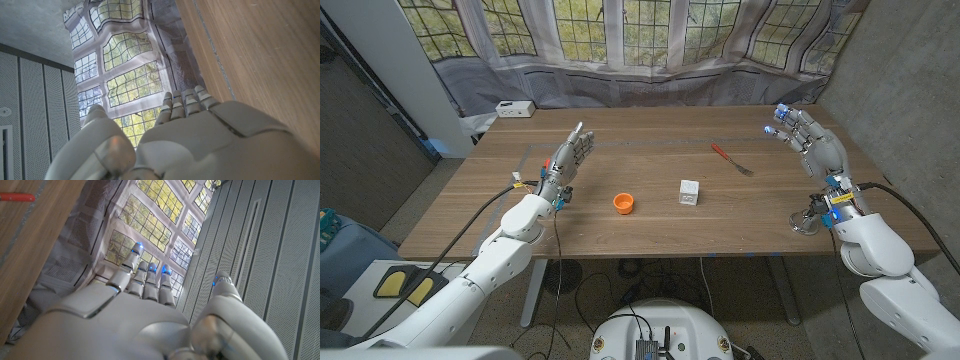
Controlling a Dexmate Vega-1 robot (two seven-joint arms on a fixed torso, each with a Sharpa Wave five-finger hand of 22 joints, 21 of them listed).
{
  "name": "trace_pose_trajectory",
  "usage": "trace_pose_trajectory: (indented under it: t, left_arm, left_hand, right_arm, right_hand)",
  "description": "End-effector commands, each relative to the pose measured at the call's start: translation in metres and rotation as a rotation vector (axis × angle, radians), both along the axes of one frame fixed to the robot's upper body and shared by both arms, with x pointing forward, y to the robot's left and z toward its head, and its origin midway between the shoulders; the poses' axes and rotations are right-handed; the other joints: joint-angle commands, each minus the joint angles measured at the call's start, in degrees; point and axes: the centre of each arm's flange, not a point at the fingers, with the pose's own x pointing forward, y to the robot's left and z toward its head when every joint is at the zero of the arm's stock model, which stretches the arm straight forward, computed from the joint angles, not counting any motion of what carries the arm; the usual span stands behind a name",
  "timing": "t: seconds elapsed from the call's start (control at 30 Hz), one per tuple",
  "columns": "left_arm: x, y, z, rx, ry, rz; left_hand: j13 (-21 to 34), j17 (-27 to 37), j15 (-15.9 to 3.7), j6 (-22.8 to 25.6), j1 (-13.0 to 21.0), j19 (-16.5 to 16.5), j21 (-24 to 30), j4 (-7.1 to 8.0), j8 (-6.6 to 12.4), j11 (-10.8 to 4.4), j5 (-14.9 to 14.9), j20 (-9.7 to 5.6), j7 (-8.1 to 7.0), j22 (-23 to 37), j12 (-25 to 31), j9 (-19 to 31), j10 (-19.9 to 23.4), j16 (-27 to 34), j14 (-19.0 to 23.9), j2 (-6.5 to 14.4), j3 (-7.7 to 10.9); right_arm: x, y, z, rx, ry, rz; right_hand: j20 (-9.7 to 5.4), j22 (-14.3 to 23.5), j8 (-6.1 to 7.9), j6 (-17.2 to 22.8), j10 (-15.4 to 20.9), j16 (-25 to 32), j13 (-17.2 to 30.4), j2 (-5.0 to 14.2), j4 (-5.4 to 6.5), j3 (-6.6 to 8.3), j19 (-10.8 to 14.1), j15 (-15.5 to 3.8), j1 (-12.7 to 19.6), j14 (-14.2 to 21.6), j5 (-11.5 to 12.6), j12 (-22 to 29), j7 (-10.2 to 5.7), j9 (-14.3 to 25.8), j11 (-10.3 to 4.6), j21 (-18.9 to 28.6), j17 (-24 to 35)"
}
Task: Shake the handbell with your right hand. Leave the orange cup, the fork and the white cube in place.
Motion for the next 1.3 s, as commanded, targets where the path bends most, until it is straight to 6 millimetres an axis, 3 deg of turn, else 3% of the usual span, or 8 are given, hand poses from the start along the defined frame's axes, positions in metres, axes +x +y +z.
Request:
trace_pose_trajectory:
  t: [0.03,0.6,0.77,0.9,1.0,1.17,1.3]
  left_arm:
    - [-0.003,-0.005,-0.002,0.003,-0.001,0.003]
    - [0.004,-0.025,0.003,0.025,-0.015,-0.026]
    - [0.007,-0.03,0.004,0.025,-0.011,-0.027]
    - [0.009,-0.032,0.006,0.031,-0.008,-0.029]
    - [0.011,-0.034,0.007,0.033,-0.007,-0.03]
    - [0.012,-0.034,0.009,0.04,-0.006,-0.027]
    - [0.014,-0.035,0.009,0.04,-0.003,-0.025]
  left_hand:
    - [0.16,0.32,0.09,0.52,0.41,0.12,-0.09,-0.34,-0.08,0.06,-0.01,0.32,1.3,0.26,-0.01,0.27,0.37,-0.16,0.05,-0.03,0.17]
    - [0.18,0.33,0.06,0.86,0.48,0.11,-0.22,-0.48,-0.16,0.15,-0.06,0.54,1.16,0.28,-0.11,0.28,0.54,-0.23,0.11,0.05,0.19]
    - [0.18,0.34,-0.05,0.97,0.48,0.1,-0.25,-0.51,-0.16,0.11,-0.07,0.57,1.03,0.28,-0.1,0.28,0.67,-0.2,0.23,0.06,0.19]
    - [0.18,0.34,-0.08,1.05,0.49,0.1,-0.27,-0.53,-0.17,-0.02,-0.07,0.58,0.94,0.28,-0.11,0.28,0.69,-0.21,0.24,0.07,0.19]
    - [0.19,0.34,-0.07,1.09,0.5,0.12,-0.27,-0.55,-0.18,0.0,-0.08,0.59,0.93,0.28,-0.12,0.28,0.73,-0.22,0.26,0.08,0.19]
    - [0.19,0.34,-0.05,1.22,0.51,0.19,-0.27,-0.59,-0.18,-0.07,-0.09,0.65,0.97,0.28,-0.13,0.28,0.82,-0.23,0.28,0.1,0.19]
    - [0.19,0.34,-0.1,1.35,0.51,0.24,-0.27,-0.61,-0.17,-0.02,-0.09,0.63,0.95,0.29,-0.15,0.28,0.84,-0.21,0.39,0.11,0.2]
  right_arm:
    - [-0.021,-0.016,-0.011,0.022,0.001,-0.019]
    - [-0.047,-0.047,-0.026,0.025,0.028,-0.133]
    - [-0.051,-0.055,-0.03,0.049,0.033,-0.188]
    - [-0.052,-0.061,-0.031,0.059,0.031,-0.219]
    - [-0.051,-0.065,-0.032,0.057,0.032,-0.238]
    - [-0.049,-0.073,-0.033,0.045,0.044,-0.26]
    - [-0.051,-0.082,-0.035,0.036,0.049,-0.308]
  right_hand:
    - [0.06,0.06,-0.18,-0.1,0.52,0.06,0.28,0.1,-0.38,0.06,0.46,0.26,0.76,0.35,0.03,-0.27,0.17,0.19,0.1,0.13,-0.02]
    - [0.12,0.02,-0.03,0.79,1.63,-0.15,0.25,-0.08,-0.58,0.0,0.86,-0.24,1.38,0.85,0.05,-0.15,-0.9,0.21,-0.45,-0.08,-0.3]
    - [1.07,0.01,0.09,1.51,2.05,-0.54,0.22,-0.32,-0.41,-0.3,-2.36,0.02,1.29,0.58,0.0,-0.23,-1.55,0.23,-0.39,-1.43,-0.4]
    - [0.13,-0.01,0.72,4.48,2.99,-1.67,0.19,-0.57,-0.22,-0.72,-9.97,-0.19,1.16,-0.76,0.05,-0.33,-2.57,0.24,-0.82,-2.78,-0.7]
    - [-0.01,-0.03,1.26,6.65,3.23,-2.45,0.18,-0.6,-0.16,-0.85,-12.33,-0.23,1.13,-2.26,0.05,-0.4,-2.91,0.24,-0.84,-2.73,-0.85]
    - [-0.28,-0.06,0.69,6.23,1.88,-3.19,0.16,-0.63,-0.27,-0.87,-11.25,-0.5,1.37,-3.8,0.11,-1.09,-2.62,0.24,-0.85,-1.73,-1.04]
    - [-0.39,-0.13,-1.16,1.88,-1.02,-3.42,0.08,-0.21,-0.69,-0.41,-10.77,-0.58,2.55,-4.11,0.18,-2.24,-3.77,0.25,-1.02,-1.43,-1.31]
